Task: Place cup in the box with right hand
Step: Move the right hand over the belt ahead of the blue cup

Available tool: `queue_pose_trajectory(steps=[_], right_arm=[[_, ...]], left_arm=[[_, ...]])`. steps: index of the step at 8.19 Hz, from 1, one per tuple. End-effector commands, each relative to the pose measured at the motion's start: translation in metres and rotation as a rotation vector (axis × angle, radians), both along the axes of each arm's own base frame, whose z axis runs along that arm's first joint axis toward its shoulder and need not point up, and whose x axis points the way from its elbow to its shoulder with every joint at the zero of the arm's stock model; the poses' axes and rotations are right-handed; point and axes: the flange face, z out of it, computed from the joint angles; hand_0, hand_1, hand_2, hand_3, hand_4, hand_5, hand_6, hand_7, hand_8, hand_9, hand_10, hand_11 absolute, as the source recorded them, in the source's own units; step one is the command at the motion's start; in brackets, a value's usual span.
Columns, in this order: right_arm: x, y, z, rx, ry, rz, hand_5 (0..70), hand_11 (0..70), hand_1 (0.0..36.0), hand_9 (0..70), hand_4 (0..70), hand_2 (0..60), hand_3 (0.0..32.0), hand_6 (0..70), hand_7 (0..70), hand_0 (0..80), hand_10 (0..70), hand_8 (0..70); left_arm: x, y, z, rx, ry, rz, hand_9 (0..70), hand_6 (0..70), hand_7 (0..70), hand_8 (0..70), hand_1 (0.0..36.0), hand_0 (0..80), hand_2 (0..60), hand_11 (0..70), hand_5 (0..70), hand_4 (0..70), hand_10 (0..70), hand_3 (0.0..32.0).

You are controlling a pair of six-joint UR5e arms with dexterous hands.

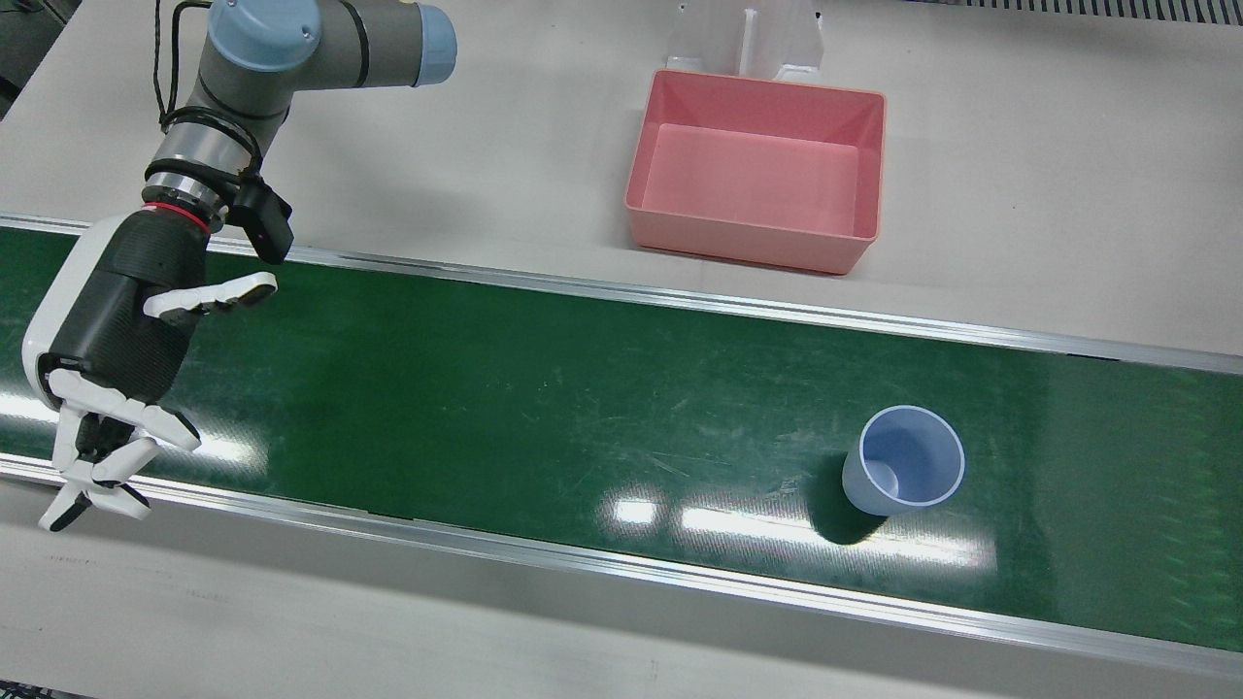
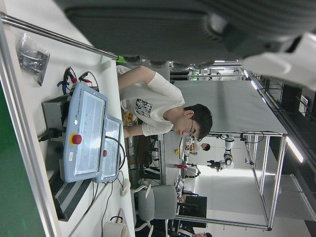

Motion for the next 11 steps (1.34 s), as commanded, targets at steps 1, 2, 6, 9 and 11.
queue_pose_trajectory(steps=[1,2,6,9,11], right_arm=[[-0.068,-0.017,-0.030,0.003,0.011,-0.013,0.6,0.0,0.3,34.7,70.0,0.0,0.0,19.8,70.0,50.6,0.0,12.8],[-0.085,-0.008,-0.034,0.005,0.001,-0.016,0.7,0.0,0.1,34.1,70.0,0.0,0.0,19.4,70.0,50.3,0.0,12.5],[-0.106,0.008,-0.025,-0.011,0.017,-0.055,0.8,0.0,0.5,32.0,70.0,0.0,0.0,18.6,70.0,50.5,0.0,11.5],[-0.113,0.011,-0.024,-0.013,0.028,-0.066,0.7,0.0,0.0,31.6,70.0,0.0,0.0,18.1,70.0,49.9,0.0,11.4],[-0.122,0.019,-0.029,-0.004,0.036,-0.084,0.6,0.0,0.0,31.2,70.0,0.0,0.0,17.9,70.0,49.8,0.0,11.3]], left_arm=[[0.000,0.001,0.000,0.000,0.000,0.000,0.0,0.0,0.0,0.0,0.0,0.0,0.0,0.0,0.0,0.0,0.0,0.0],[0.000,0.001,0.000,0.000,0.000,0.000,0.0,0.0,0.0,0.0,0.0,0.0,0.0,0.0,0.0,0.0,0.0,0.0],[0.000,0.001,0.000,0.000,0.000,0.000,0.0,0.0,0.0,0.0,0.0,0.0,0.0,0.0,0.0,0.0,0.0,0.0],[0.000,0.001,0.000,0.000,0.000,0.000,0.0,0.0,0.0,0.0,0.0,0.0,0.0,0.0,0.0,0.0,0.0,0.0],[0.000,0.000,-0.001,0.001,0.000,0.000,0.0,0.0,0.0,0.0,0.0,0.0,0.0,0.0,0.0,0.0,0.0,0.0]])
